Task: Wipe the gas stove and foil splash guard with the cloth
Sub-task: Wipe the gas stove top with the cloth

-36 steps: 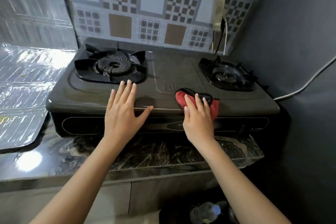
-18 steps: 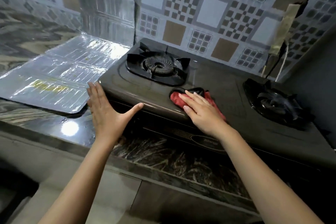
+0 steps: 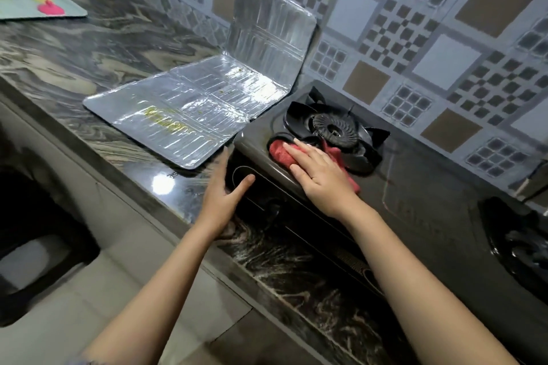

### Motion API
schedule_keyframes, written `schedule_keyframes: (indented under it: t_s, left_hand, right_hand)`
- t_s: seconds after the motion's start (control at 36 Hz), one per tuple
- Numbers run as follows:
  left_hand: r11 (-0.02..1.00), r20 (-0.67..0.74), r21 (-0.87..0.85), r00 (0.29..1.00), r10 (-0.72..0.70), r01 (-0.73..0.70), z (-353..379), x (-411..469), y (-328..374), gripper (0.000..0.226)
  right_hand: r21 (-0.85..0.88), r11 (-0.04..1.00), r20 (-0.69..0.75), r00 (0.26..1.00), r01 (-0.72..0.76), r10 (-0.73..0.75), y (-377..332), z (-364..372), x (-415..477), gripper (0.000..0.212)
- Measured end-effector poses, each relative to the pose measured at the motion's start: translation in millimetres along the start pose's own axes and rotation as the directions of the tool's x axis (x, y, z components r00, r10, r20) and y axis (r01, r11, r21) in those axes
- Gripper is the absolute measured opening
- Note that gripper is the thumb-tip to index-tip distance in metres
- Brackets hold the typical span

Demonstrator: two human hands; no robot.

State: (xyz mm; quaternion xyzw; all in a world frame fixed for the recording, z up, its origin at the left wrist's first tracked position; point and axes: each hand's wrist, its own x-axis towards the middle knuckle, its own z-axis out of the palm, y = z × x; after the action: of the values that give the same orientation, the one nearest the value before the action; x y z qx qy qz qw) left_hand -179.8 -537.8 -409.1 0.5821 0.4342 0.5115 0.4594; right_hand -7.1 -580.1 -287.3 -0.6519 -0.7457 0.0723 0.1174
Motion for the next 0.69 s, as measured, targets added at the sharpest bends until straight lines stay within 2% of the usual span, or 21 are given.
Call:
schedule_keyframes:
  t_s: [0.25,0.47,0.69]
  left_hand:
    - [0.999,-0.024,-0.041,1.000,-0.013,0.012,1.7,-3.3,-9.2,0.075]
    - [0.999,0.013,-0.007,0.999,-0.036,0.036,1.2,-3.7,-13.3,0.072]
    - [0.997,0.017,-0.022,0.997,-0.074,0.074,-0.1,-5.5,-10.3,0.072]
  right_hand:
    - [0.069,0.997,0.011,0.999,0.032,-0.033,-21.3,6.6,57.4,0.043]
    - [0.047,0.999,-0.002,1.000,-0.022,0.022,-34.6,20.6,112.1,0.039]
    - [0.019,0.992,0.018,0.992,0.123,-0.123,-39.8,18.6,104.8,0.034]
